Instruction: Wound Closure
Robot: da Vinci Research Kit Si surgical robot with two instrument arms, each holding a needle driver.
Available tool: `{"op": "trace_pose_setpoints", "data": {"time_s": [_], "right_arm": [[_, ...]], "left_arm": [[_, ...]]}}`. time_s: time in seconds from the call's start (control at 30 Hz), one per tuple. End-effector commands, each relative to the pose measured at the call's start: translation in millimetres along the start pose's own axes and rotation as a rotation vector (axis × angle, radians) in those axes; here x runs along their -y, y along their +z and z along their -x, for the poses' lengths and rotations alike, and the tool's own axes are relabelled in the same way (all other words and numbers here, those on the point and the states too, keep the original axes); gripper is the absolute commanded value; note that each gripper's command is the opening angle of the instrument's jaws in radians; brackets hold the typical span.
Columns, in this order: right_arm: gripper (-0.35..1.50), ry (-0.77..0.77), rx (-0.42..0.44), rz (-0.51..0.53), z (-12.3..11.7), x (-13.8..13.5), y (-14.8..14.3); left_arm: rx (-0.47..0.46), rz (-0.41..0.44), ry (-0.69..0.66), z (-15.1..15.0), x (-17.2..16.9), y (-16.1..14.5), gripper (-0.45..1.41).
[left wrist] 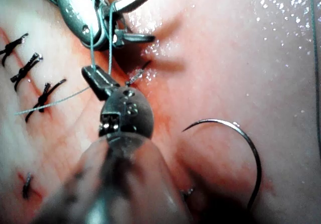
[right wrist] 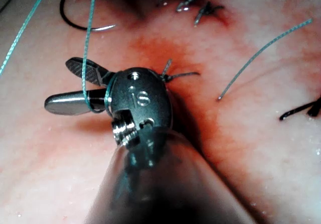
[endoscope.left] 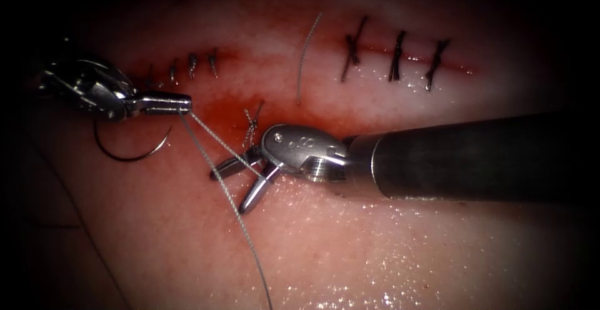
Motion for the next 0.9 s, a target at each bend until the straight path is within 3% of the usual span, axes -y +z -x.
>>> {"op": "trace_pose_setpoints", "data": {"time_s": [0.03,0.3,0.83,0.9], "right_arm": [[0.93,0.004,-0.036,-0.006,0.2,-0.2,0.5],[0.88,0.017,-0.226,-0.047,-1.7,0.2,-1.1],[0.84,0.040,-0.448,0.190,-4.0,-2.2,-4.0],[0.84,0.048,-0.464,0.291,-4.2,-2.8,-4.4]], "left_arm": [[0.001,0.006,-0.010,0.4,-0.9,0.8,-0.45],[0.018,0.044,-0.030,2.2,-4.2,1.3,-0.45],[0.054,0.060,-0.061,1.1,-9.1,4.7,-0.45],[0.064,0.056,-0.072,1.0,-9.3,5.8,-0.45]]}}
